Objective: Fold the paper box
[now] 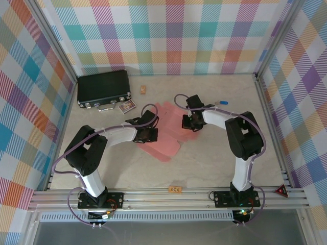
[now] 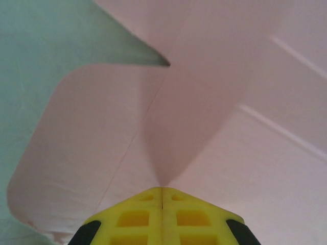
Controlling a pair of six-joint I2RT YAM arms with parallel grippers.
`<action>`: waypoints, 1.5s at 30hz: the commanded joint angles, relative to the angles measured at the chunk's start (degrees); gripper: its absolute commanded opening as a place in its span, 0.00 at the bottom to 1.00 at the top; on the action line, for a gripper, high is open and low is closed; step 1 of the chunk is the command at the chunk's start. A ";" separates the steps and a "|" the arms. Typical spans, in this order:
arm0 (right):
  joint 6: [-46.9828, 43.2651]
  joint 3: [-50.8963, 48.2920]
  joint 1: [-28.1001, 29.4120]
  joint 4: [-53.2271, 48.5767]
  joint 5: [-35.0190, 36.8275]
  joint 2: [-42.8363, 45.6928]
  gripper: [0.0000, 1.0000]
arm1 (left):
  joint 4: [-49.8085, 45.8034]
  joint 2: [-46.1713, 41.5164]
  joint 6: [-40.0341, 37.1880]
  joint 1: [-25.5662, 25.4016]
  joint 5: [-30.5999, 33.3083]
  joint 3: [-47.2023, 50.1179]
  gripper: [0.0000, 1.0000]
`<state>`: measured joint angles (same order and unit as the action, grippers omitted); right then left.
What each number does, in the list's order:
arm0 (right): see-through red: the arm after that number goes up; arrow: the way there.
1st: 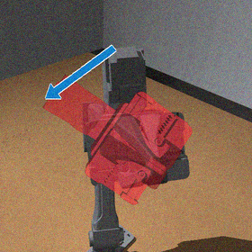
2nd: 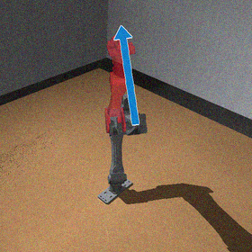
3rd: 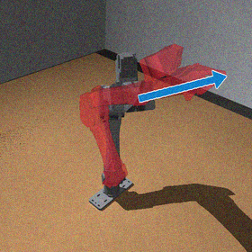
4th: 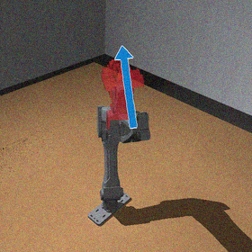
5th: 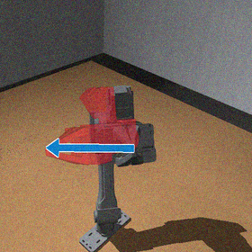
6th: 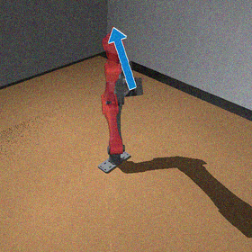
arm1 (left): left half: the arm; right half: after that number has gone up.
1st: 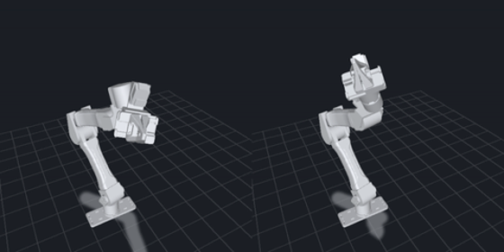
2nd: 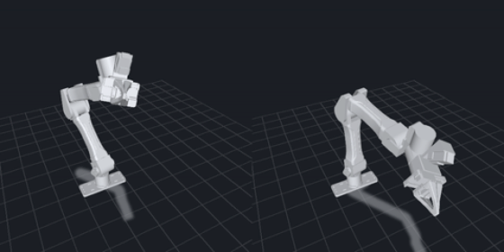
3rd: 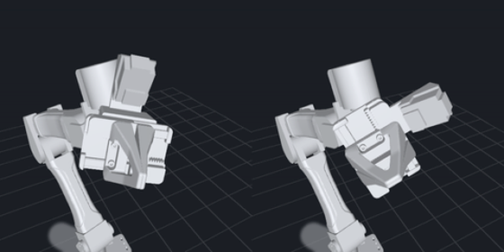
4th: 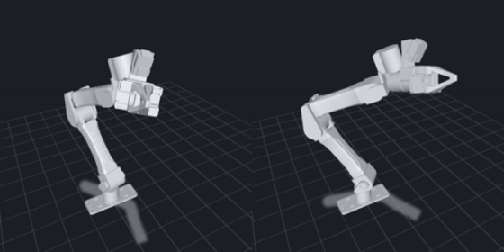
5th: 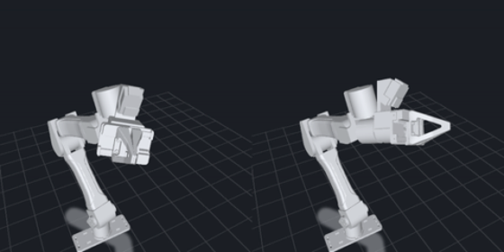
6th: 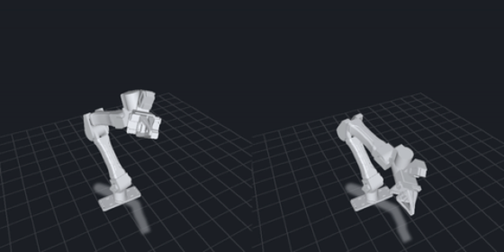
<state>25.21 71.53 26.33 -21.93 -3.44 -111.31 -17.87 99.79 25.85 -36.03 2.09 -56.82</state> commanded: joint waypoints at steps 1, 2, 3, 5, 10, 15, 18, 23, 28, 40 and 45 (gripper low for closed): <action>-1.28 3.32 0.48 -1.11 1.36 -2.67 0.06 | 0.08 -0.54 3.48 -1.07 -2.61 2.89 0.00; -1.81 4.21 0.46 -1.55 1.17 -3.27 0.06 | 0.87 -0.59 4.39 -1.50 -3.04 3.55 0.00; -1.98 4.97 0.44 -1.83 1.08 -3.83 0.06 | 1.46 -0.59 5.19 -2.03 -3.87 4.09 0.00; -2.85 6.60 0.48 -2.19 0.60 -4.77 0.07 | 3.74 -0.29 6.89 -3.48 -4.86 4.46 0.00; -4.62 8.99 0.48 -2.55 -0.49 -5.71 0.08 | 6.49 1.51 9.67 -7.27 -8.29 3.19 0.00; -5.54 9.22 0.43 -3.22 -0.56 -3.45 0.10 | 4.77 1.56 9.85 -7.68 -7.04 0.49 0.00; -5.71 8.00 0.46 -3.07 -0.81 -0.88 0.11 | 3.77 -0.09 8.81 -7.54 -5.53 -1.52 0.04; -3.92 3.58 0.48 -0.69 -4.67 2.96 0.14 | 2.45 -1.14 6.38 -4.22 -4.96 -6.12 0.10; -2.46 -0.78 0.65 1.94 -8.34 4.17 0.16 | -2.27 1.13 1.25 0.75 -3.90 -14.08 0.22; -1.82 -3.93 1.37 4.18 -8.89 1.68 0.18 | -5.96 13.39 -6.67 9.55 -2.09 -31.31 0.42; -1.26 -4.36 1.62 4.44 -8.27 0.52 0.18 | -7.12 18.53 -7.94 11.62 -4.20 -37.22 0.46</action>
<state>23.11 68.14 27.46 -18.28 -11.42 -109.21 -22.68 116.40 20.05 -25.36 -0.60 -90.30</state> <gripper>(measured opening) 0.183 0.456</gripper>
